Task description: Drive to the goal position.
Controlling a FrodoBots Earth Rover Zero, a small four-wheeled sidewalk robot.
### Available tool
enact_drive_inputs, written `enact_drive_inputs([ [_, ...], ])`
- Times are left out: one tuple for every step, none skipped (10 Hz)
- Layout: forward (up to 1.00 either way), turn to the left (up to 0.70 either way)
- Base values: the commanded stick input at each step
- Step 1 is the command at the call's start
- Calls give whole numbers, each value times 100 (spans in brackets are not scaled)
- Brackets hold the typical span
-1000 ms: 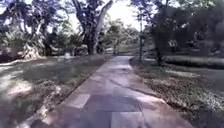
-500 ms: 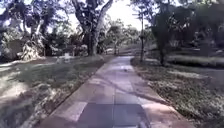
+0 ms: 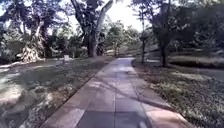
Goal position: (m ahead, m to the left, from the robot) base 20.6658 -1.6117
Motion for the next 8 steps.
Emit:
enact_drive_inputs([
  [50,0],
  [50,0],
  [50,0],
  [50,0],
  [50,0],
  [50,0],
  [50,0],
  [50,0],
])
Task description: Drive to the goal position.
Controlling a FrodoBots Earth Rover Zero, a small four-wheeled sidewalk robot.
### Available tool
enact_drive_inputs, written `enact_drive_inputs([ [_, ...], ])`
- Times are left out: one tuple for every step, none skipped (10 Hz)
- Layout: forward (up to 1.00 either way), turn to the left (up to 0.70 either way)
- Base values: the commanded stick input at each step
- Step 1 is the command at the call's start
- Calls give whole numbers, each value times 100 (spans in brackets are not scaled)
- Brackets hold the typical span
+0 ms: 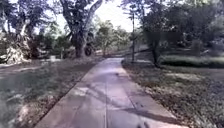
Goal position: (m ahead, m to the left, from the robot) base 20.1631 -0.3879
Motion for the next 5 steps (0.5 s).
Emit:
enact_drive_inputs([
  [50,0],
  [50,0],
  [50,0],
  [50,0],
  [50,0],
])
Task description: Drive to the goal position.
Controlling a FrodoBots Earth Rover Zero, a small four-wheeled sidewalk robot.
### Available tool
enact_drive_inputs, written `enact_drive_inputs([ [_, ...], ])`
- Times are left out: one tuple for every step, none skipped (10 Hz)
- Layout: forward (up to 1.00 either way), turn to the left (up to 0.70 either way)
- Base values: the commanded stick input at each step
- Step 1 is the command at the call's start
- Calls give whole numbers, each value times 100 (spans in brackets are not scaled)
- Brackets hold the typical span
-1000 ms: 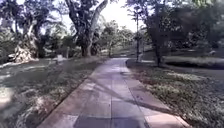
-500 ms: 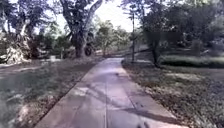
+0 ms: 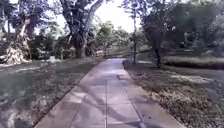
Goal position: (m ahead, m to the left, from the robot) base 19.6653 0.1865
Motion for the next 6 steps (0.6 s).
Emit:
enact_drive_inputs([
  [50,0],
  [50,0],
  [50,0],
  [50,0],
  [50,0],
  [50,0],
])
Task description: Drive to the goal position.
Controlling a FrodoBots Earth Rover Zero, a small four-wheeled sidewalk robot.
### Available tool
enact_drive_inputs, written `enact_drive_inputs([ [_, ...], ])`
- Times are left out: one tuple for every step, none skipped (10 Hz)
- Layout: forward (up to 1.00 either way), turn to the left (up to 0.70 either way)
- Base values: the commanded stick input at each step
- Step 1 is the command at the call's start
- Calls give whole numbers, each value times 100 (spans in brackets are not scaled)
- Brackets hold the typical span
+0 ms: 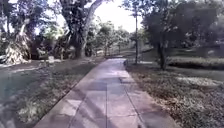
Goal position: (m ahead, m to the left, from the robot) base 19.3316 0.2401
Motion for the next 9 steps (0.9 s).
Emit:
enact_drive_inputs([
  [50,0],
  [50,0],
  [50,0],
  [50,0],
  [50,0],
  [50,0],
  [50,0],
  [50,0],
  [50,0],
])
